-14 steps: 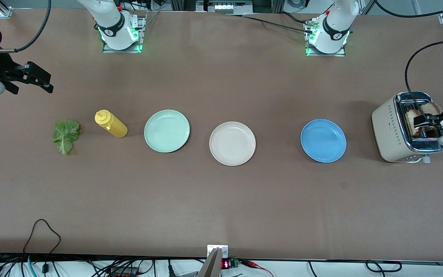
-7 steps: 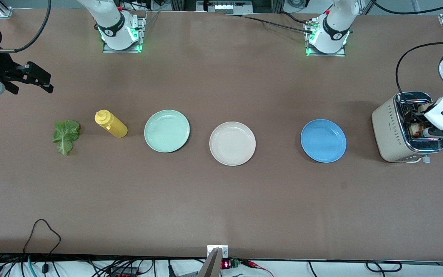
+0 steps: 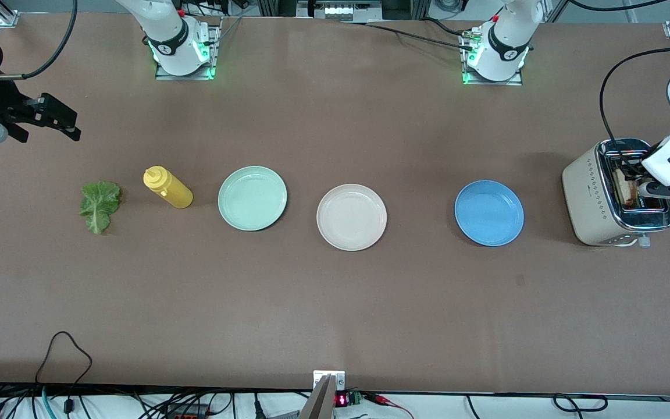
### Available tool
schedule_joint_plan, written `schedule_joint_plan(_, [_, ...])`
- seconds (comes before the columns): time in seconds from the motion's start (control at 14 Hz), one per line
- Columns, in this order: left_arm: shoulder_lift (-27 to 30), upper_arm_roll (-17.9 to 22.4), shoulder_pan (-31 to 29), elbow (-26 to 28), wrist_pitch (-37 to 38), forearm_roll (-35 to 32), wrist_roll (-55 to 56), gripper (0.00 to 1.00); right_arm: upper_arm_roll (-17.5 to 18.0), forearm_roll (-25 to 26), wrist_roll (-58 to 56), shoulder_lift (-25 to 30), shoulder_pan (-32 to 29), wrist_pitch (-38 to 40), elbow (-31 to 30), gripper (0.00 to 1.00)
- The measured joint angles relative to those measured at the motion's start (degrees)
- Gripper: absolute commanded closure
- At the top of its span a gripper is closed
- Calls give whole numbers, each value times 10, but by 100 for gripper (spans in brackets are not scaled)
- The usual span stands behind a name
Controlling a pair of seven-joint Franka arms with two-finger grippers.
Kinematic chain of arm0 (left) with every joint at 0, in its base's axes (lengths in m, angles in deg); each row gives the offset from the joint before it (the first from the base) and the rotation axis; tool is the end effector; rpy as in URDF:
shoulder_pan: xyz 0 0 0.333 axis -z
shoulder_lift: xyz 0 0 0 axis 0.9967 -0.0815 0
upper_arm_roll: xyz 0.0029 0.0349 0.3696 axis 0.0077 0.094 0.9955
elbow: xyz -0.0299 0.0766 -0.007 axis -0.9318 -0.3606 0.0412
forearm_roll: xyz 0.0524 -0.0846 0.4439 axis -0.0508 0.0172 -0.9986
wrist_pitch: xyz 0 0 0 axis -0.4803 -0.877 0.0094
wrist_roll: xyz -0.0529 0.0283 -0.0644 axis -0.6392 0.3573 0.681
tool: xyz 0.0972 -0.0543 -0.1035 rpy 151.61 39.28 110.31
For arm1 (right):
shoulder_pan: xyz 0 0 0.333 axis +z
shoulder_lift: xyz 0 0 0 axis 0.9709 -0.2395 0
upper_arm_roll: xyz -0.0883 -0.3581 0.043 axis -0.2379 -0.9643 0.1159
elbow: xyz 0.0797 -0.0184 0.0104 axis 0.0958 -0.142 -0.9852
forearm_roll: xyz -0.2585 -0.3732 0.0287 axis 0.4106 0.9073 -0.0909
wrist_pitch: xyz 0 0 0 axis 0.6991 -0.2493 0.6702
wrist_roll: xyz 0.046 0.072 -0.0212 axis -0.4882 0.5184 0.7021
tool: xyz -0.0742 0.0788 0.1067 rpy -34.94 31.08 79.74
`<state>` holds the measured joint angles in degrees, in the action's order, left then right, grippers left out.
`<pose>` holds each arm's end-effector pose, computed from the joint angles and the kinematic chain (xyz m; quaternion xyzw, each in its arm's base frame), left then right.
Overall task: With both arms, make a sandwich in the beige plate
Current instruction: 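Move the left gripper down over the toaster to a bread slice, then grasp the bread slice with the left gripper and lift it out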
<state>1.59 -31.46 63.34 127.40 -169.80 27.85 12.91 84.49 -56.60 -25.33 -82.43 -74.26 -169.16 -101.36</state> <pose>0.5694 0.1879 0.3565 -0.9929 0.0702 0.0645 0.0718 0.6134 0.0409 0.6386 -0.9997 -0.0200 -0.0098 0.0047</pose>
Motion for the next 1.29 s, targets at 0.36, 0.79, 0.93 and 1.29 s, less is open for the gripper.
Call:
schedule_joint_plan(0.36, [1,0,0,-2,-1,0,0,99,0,0,0,0,0,0,0,0])
schedule_joint_plan(0.79, [9,-4,0,-67,93,0,-2,99,0,0,0,0,0,0,0,0])
schedule_joint_plan(0.93, [13,-16,0,-109,153,0,-2,99,0,0,0,0,0,0,0,0])
schedule_joint_plan(1.29, [14,-91,1,-186,233,1,-3,99,0,0,0,0,0,0,0,0])
